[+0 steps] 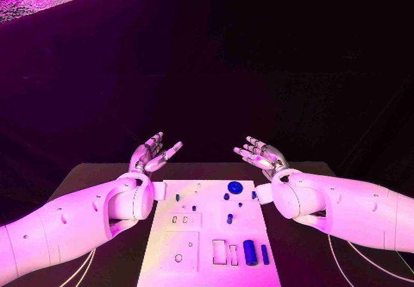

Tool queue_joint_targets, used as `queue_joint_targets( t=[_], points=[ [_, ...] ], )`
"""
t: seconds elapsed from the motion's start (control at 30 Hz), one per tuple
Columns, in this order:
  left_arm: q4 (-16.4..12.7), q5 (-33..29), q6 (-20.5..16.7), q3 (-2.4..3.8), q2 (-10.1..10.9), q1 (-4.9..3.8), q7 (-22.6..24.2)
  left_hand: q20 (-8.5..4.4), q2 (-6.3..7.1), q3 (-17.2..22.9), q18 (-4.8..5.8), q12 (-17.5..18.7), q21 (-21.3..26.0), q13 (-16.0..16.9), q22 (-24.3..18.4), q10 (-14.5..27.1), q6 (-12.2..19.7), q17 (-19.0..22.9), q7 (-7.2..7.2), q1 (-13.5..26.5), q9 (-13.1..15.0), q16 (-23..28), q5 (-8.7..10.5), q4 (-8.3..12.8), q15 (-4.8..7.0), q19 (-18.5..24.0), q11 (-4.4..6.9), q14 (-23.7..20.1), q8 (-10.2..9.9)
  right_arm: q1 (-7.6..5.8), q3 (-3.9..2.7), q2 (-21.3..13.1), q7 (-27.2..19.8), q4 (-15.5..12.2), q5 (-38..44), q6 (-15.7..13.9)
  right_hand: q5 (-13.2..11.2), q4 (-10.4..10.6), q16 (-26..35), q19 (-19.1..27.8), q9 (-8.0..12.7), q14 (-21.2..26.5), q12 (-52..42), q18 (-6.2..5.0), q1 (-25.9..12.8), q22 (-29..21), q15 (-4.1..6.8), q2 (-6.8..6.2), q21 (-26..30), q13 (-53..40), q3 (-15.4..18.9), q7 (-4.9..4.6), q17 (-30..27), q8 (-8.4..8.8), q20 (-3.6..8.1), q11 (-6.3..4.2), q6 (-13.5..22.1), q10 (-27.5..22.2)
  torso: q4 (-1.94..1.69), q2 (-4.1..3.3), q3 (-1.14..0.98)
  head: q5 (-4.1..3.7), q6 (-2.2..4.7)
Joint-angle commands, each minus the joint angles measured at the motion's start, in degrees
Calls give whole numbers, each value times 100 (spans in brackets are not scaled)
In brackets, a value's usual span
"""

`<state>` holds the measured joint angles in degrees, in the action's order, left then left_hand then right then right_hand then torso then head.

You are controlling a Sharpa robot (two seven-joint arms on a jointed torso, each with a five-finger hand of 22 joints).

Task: Assemble the parts on the task board

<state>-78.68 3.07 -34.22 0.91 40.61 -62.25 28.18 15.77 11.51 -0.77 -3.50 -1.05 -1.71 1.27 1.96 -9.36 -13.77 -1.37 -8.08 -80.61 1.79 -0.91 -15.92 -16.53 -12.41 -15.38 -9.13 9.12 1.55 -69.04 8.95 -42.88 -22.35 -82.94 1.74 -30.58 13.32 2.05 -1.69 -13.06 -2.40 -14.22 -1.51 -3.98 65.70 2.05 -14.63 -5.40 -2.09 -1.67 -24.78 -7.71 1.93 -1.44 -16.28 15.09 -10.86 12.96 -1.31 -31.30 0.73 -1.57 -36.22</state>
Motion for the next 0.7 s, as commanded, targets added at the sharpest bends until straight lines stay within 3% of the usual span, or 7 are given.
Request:
queue_joint_targets(
  t=[0.03, 0.2, 0.23, 0.37, 0.4, 0.5, 0.7],
  points=[
    [9, 225, 433, 7, -19, -12, 6, 77, 28, 3, -86, -30, -32, 12, 14, -50, -90, -10, -393, -261, 16, -42, -70, -71, -81, -47, -61, 23, 31, -92, 74, 27, 393, 86, 297, 1006, 66, -101, -137, -402, -69, -578, -79, -123, 381, 88, -69, 52, -166, -44, -233, -955, 90, -96, -51, 86, -332, 509, -2, 0, 1, -1, 0],
    [9, 225, 433, 7, -19, -12, 6, 75, 9, 5, -100, -37, -34, 17, 15, -83, -117, -15, -412, -266, 22, -48, -65, -71, -92, -31, -83, 41, 39, -168, 149, 43, 474, 146, 336, 1192, 61, -331, -444, -1108, -201, -1754, -201, -244, 611, 225, 59, 26, -452, -114, -407, -953, 270, -269, -34, 27, -976, 1449, -2, 0, 1, -1, 0],
    [-248, 202, 630, 5, 312, -9, -52, 74, -35, 27, -126, -46, -40, 24, 19, -136, -156, -25, -455, -270, 29, -60, -56, -70, -96, -34, -131, 87, 49, -182, 153, -141, 13, 185, 1659, 715, 61, -379, -518, -1253, -245, -2043, -237, -277, 651, 248, 93, 6, -510, -130, -433, -944, 310, -329, -34, 0, -1196, 1738, -73, -113, 66, -29, -101],
    [-368, 194, 589, 5, 407, -12, 13, 93, -212, 169, -219, -70, -56, 44, 28, -364, -348, -62, -590, -296, 60, -103, -22, -61, -188, -46, -274, 309, 92, -204, 146, -194, -36, 209, 2279, 650, 59, -519, -707, -1662, -388, -2875, -367, -376, 782, 297, 192, -58, -659, -186, -518, -910, 412, -533, -31, -80, -1937, 2828, -93, -159, 66, -59, -125],
    [-427, 186, 560, 5, 451, -15, 44, 113, -281, 243, -136, -75, -174, 52, 97, -503, -464, -161, -651, -326, 74, -240, -13, -63, -373, -471, -333, 862, 112, -220, 141, -222, -36, 193, 2599, 655, 60, -579, -804, -2300, -474, -3230, -460, -444, 845, 402, 258, -71, -887, -220, -576, -905, 458, -669, -27, -123, -2390, 3429, -100, -194, 65, -61, -135],
    [-517, 179, 533, 5, 515, -19, 90, 99, -349, 310, -129, -110, -389, 79, 205, -781, -652, -282, -686, -354, 97, -479, -8, -53, -327, -1217, -378, 1439, 144, -259, 135, -258, 6, 161, 3022, 692, 60, -636, -833, -2551, -575, -3436, -463, -507, 891, 433, 319, -107, -1003, -209, -670, -877, 466, -826, -25, -176, -2987, 3759, -107, -226, 61, -49, -168],
    [-716, 138, 606, 6, 661, -26, 305, 75, -690, 607, -537, -849, -966, 310, 414, -3587, -2714, -774, -749, -525, 430, -1530, 46, 0, 92, -2572, -422, 3434, 731, -370, 127, -296, 408, 186, 4044, 821, -165, -691, -989, -2906, -652, -3933, -437, -634, 930, 504, 473, -244, -1226, -199, -778, -769, 517, -964, 0, -299, -3592, 4156, -165, -319, 39, -65, -180]
  ],
)
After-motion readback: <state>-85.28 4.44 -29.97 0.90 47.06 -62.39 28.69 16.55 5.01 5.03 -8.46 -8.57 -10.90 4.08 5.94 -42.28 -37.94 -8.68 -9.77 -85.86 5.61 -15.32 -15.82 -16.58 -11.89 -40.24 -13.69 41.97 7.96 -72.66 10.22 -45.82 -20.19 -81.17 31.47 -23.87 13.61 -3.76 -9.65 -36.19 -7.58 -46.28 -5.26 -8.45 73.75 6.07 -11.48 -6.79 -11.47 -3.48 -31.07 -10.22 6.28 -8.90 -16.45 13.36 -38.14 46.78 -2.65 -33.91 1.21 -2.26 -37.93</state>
